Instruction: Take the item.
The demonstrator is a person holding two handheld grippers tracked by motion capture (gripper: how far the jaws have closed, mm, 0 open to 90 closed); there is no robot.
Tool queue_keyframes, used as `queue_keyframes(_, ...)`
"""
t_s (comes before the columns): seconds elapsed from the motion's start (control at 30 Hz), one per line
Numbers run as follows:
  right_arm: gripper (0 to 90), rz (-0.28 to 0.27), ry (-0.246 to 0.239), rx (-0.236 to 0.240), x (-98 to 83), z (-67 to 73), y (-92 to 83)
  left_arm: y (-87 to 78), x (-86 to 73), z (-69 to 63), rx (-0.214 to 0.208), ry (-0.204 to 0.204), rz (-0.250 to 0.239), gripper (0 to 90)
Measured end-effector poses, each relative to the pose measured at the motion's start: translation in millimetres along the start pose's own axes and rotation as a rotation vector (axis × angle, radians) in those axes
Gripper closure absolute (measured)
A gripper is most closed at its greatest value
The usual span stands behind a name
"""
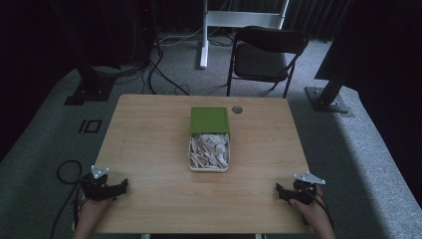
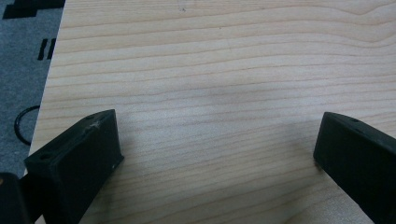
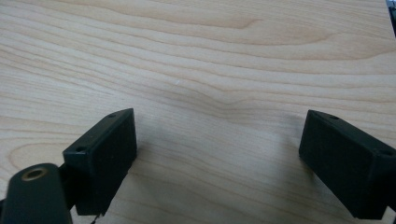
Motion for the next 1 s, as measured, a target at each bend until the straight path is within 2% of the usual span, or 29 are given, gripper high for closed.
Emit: queue_keyframes(1.0,11.0,-0.003,-0.006,0.002,2.9,1.5,2.4,0.1,0.0,0.0,0.0,-0.001,0.0,1.4)
Point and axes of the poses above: each handheld gripper's, and its own axes: y roughly forward along the jaws, x roughly out of its top, z roughly to its left, the point moved 2 cm from there along y, roughly forward along the jaws, and after that the axes turned 14 degrees about -y, right-handed, at the moved point
